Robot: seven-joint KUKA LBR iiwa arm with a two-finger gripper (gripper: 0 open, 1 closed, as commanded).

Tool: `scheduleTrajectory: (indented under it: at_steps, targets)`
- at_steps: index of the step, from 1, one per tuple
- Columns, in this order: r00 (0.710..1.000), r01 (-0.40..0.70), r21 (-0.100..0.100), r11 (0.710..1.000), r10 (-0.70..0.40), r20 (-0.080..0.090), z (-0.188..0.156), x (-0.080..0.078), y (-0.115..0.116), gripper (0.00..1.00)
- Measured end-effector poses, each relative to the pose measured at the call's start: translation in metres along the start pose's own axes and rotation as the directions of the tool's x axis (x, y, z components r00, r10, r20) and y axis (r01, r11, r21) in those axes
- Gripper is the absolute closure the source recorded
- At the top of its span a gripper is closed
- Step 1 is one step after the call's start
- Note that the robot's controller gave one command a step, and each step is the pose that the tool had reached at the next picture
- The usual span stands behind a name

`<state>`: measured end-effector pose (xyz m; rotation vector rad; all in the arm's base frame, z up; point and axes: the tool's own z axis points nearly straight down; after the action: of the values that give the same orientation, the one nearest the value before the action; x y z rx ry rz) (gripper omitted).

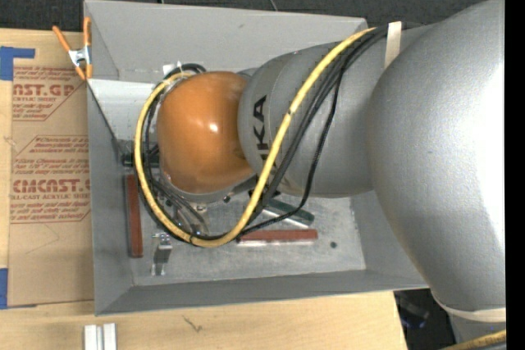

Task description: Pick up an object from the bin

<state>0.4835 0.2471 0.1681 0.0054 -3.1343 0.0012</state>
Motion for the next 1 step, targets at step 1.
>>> scheduleTrajectory:
  at_steps: [1]
  targets:
    - [1.000, -0.003, -0.002, 1.000, 0.003, 0.007, -0.0036, -0.0024, -0.0010, 0.00]
